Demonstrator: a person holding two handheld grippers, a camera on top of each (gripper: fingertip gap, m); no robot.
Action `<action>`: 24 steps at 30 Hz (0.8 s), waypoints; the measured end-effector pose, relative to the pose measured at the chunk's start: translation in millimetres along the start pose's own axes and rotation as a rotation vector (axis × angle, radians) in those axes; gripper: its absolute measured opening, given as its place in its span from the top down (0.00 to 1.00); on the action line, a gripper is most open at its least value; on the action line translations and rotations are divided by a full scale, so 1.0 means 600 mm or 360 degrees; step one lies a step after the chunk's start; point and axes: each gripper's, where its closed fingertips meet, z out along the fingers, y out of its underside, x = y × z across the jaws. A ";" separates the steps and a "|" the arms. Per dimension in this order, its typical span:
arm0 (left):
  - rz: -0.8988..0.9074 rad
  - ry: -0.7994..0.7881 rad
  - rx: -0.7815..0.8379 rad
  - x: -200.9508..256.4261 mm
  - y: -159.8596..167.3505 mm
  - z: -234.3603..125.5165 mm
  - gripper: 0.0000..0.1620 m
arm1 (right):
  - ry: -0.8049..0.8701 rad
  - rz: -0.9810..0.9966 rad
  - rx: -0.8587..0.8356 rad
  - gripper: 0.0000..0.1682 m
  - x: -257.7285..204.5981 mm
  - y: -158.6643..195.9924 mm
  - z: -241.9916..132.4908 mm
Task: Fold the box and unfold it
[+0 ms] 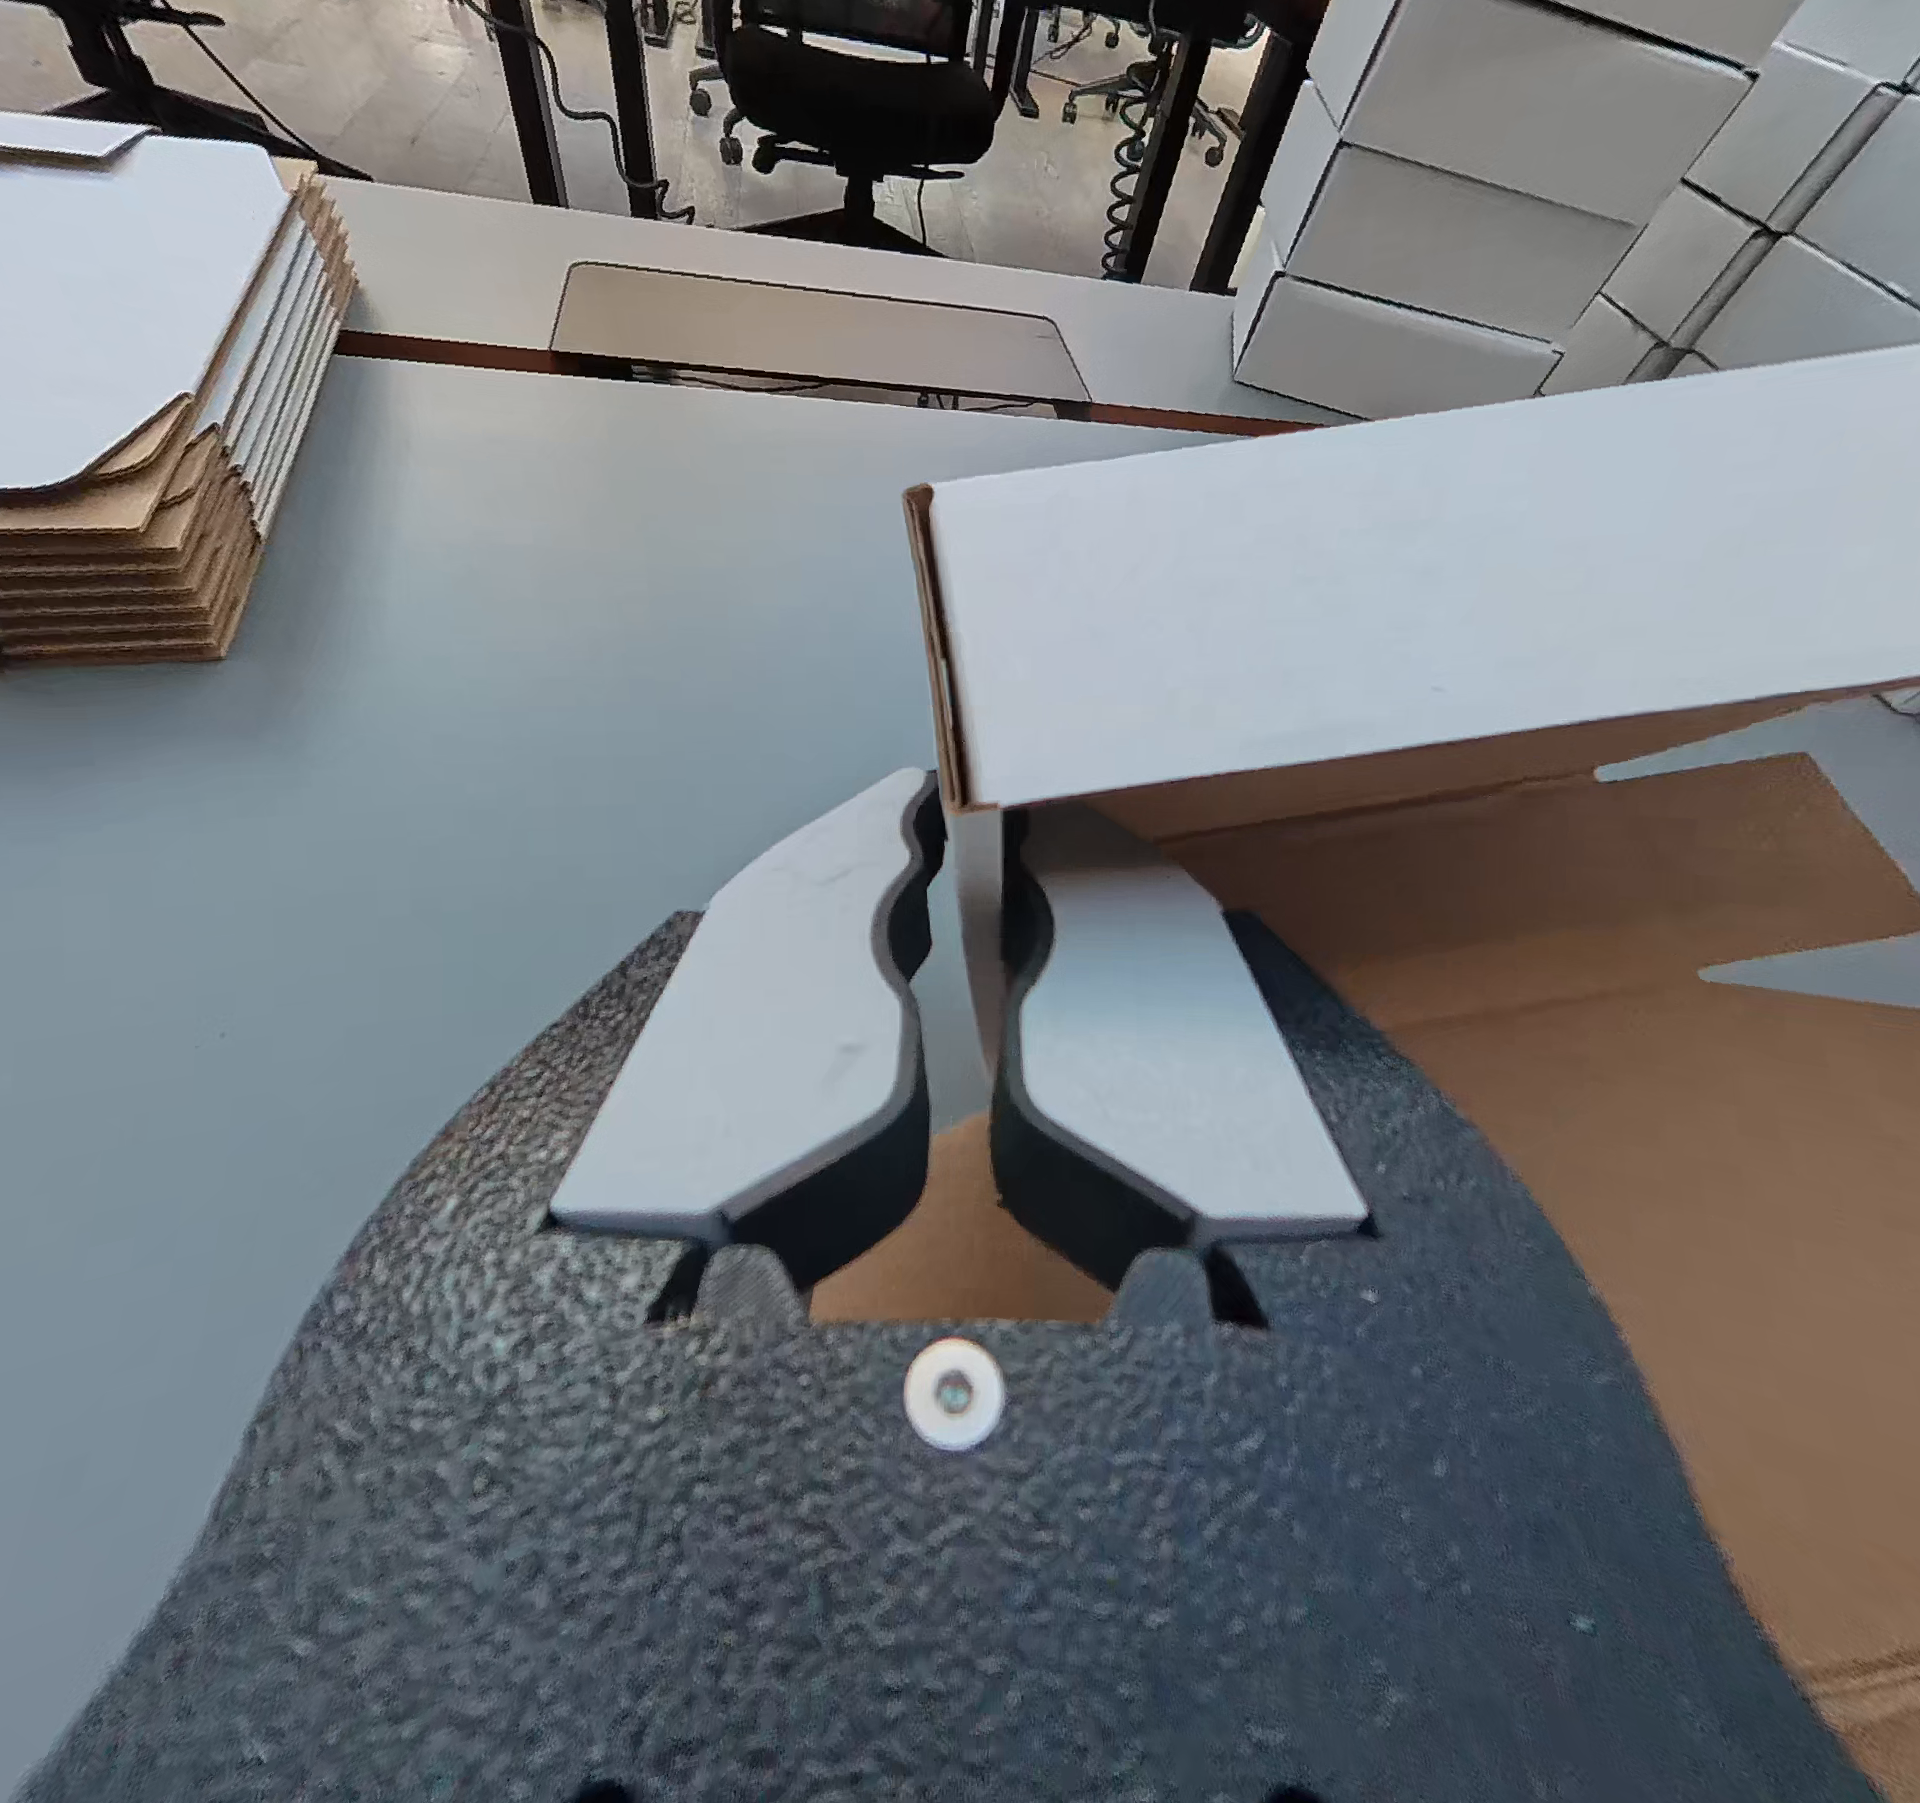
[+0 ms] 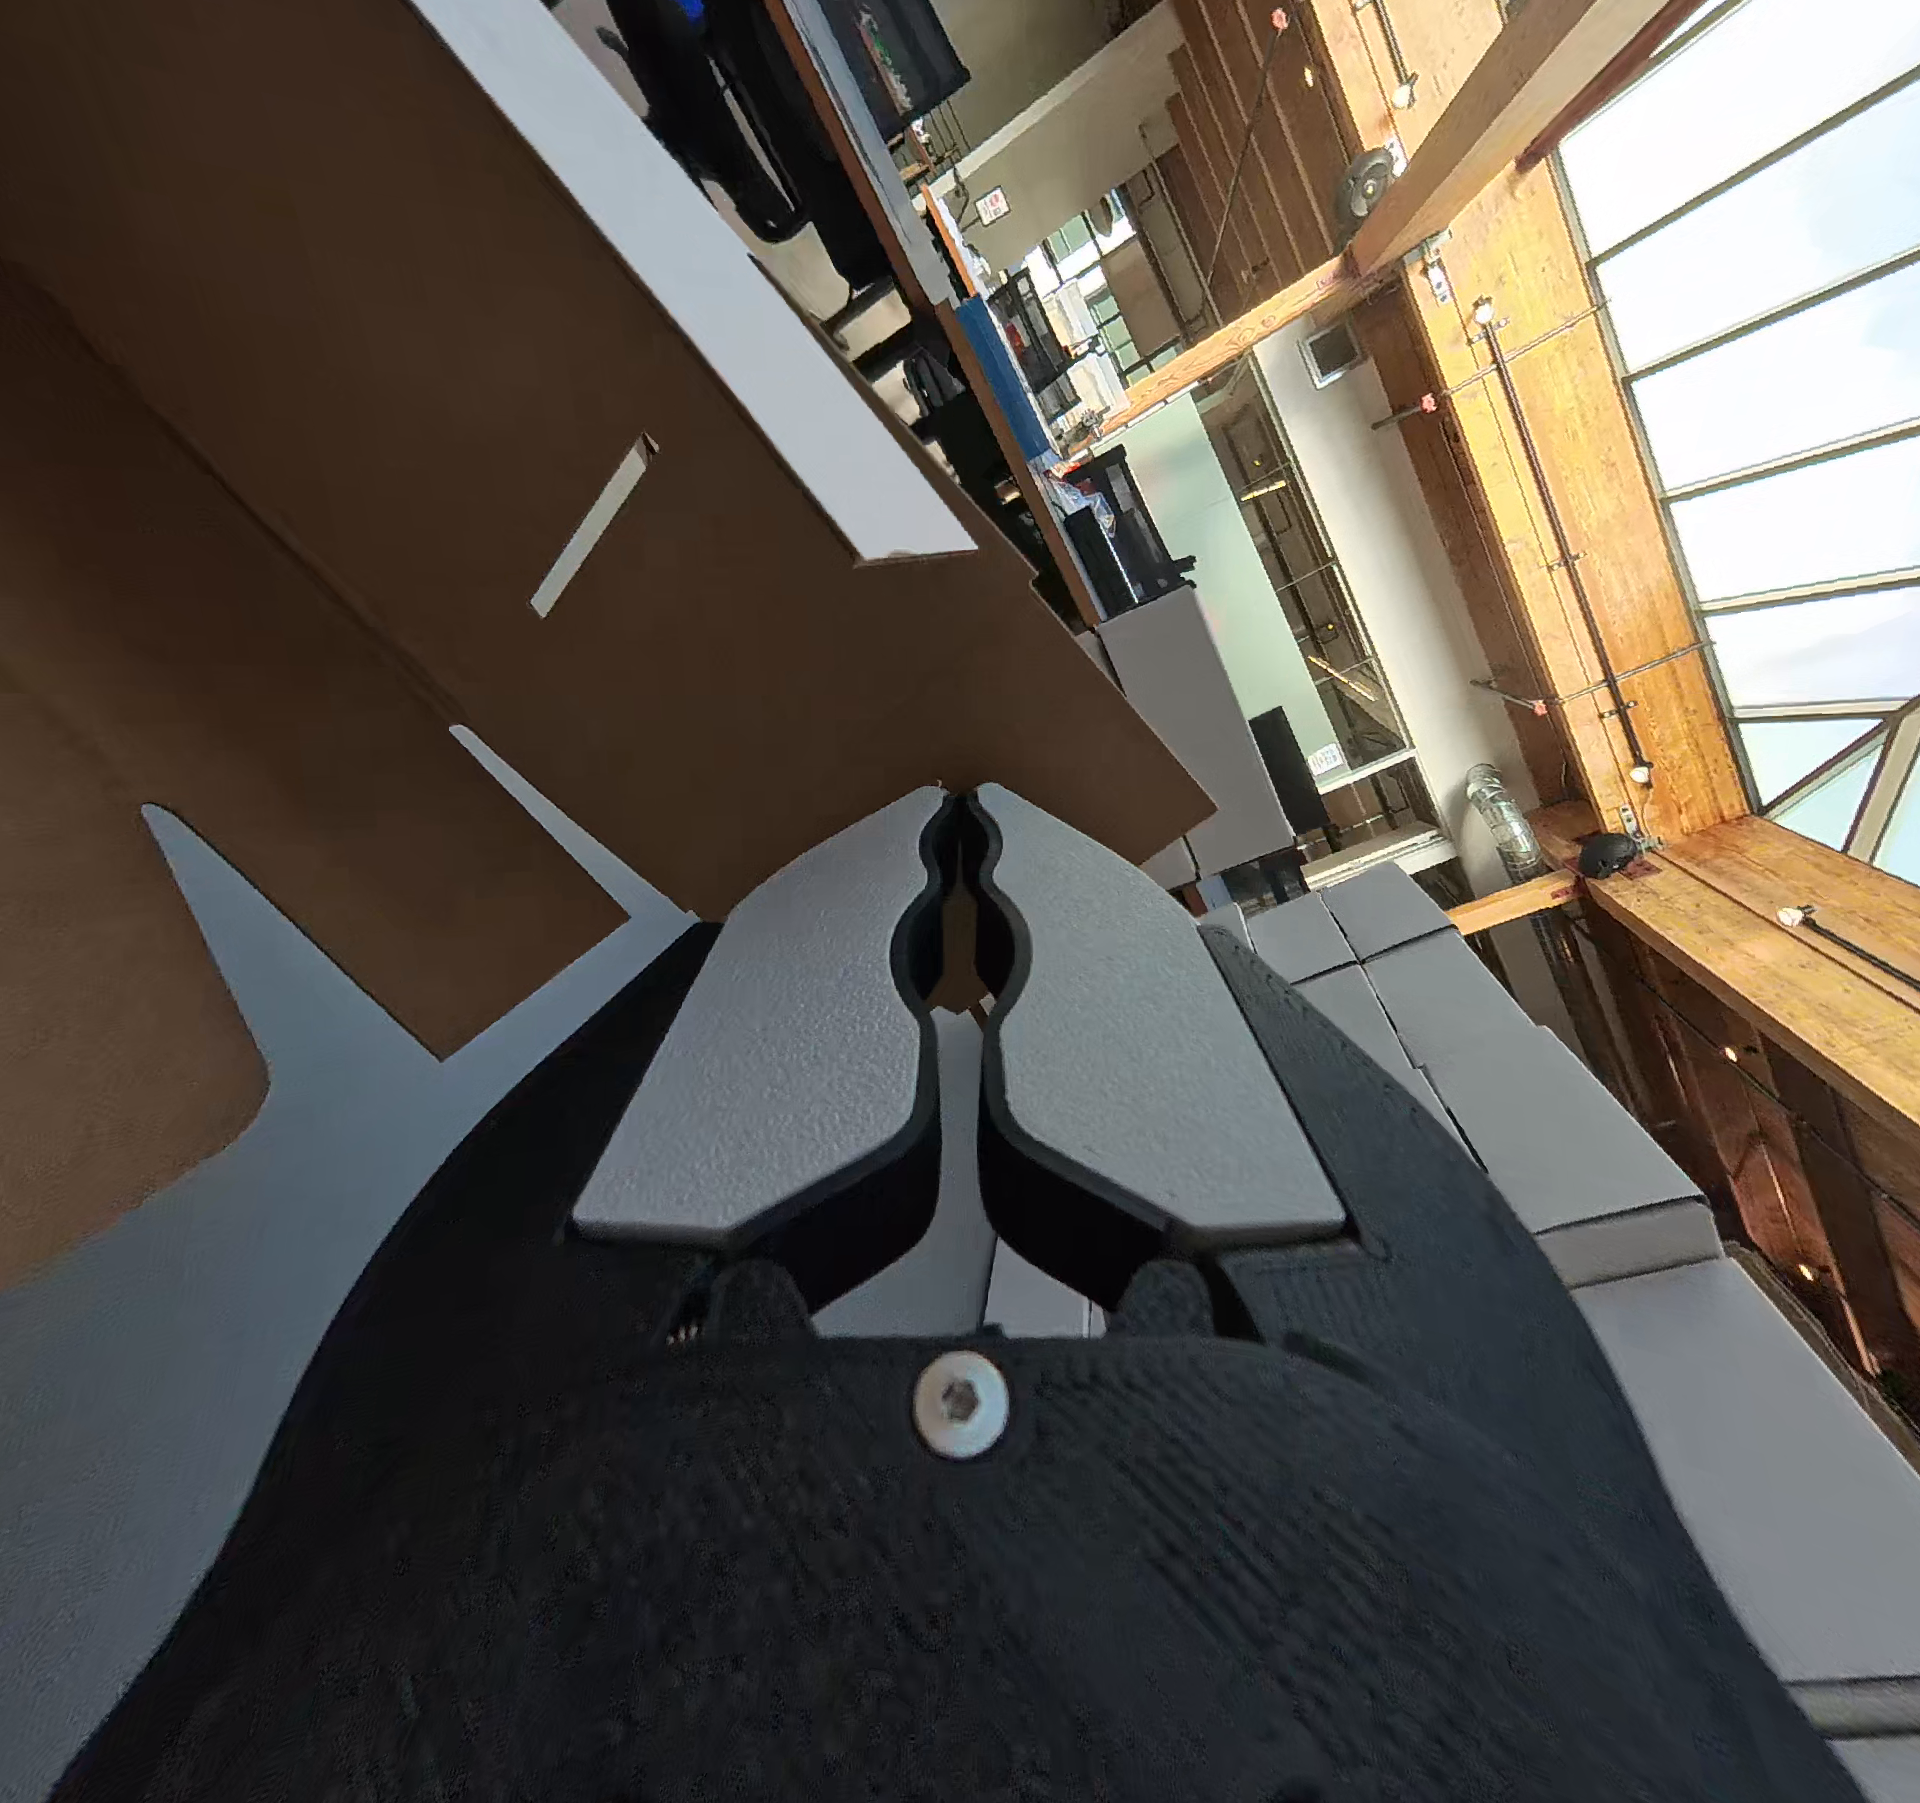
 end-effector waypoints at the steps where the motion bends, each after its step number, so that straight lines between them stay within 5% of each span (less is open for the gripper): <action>1: 0.0014 0.0004 -0.0014 0.001 0.003 -0.004 0.95 | -0.0037 -0.0001 0.0022 1.00 0.001 -0.001 0.004; 4: -0.0049 0.0175 -0.0010 0.028 0.004 -0.013 0.96 | -0.0211 0.0000 0.0070 1.00 -0.015 0.000 0.016; 11: -0.0109 -0.0127 -0.0039 -0.013 -0.003 -0.020 0.96 | -0.0390 0.0193 0.0264 1.00 -0.036 -0.010 -0.008; 17: -0.0005 -0.0286 0.0029 -0.026 -0.035 -0.027 0.96 | -0.0041 0.0268 0.0416 1.00 0.018 -0.055 -0.060; 24: 0.0025 -0.0300 0.0053 -0.014 -0.044 -0.036 0.96 | 0.0060 -0.0169 0.0279 1.00 -0.005 -0.093 -0.055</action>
